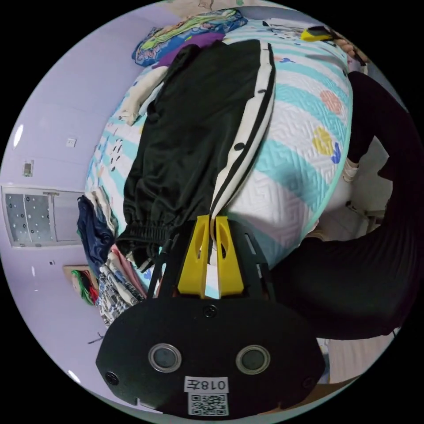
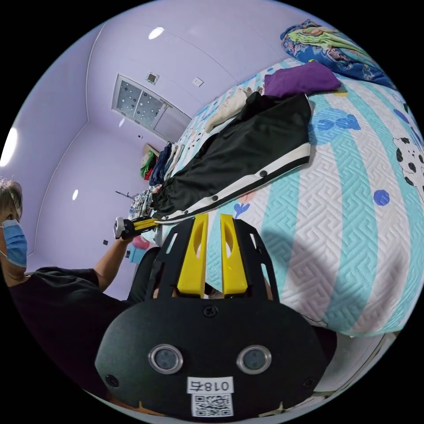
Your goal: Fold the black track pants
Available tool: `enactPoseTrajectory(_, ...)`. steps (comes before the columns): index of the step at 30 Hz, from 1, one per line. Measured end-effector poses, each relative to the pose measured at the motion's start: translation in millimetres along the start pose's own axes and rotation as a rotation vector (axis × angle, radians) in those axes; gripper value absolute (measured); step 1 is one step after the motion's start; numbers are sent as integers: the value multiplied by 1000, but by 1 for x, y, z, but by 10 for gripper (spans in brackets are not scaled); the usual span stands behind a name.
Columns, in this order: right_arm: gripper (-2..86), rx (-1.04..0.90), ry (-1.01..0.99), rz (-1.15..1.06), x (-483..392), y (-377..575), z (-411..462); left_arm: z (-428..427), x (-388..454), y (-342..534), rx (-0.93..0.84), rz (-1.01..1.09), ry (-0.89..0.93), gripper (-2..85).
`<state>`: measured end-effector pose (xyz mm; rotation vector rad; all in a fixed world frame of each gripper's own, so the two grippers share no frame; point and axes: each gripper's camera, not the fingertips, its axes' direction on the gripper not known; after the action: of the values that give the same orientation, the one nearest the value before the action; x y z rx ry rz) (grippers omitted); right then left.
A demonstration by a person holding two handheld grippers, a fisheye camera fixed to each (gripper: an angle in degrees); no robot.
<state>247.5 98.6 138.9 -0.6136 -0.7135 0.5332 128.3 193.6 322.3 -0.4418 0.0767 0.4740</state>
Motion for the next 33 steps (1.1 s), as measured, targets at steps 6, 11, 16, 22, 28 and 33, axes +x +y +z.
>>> enactPoseTrajectory(6, 88, 9, -8, 57, 20, -32, 18, -58, -3, 74, 147, -220, -80, -5)
enactPoseTrajectory(11, 116, 12, -85, 142, 40, -65, 42, -87, 11, 158, 161, -385, -121, -5)
enactPoseTrajectory(16, 128, 66, -200, 239, 58, -100, 62, -100, 24, 235, 152, -533, -152, -5)
enactPoseTrajectory(22, 128, 53, -228, 278, 61, -138, 88, -116, 29, 325, 164, -714, -248, -5)
enactPoseTrajectory(28, 129, 55, -207, 306, 57, -177, 114, -141, 37, 426, 209, -950, -357, -5)
enactPoseTrajectory(33, 128, 29, -147, 342, 55, -200, 132, -153, 48, 513, 232, -1160, -452, -6)
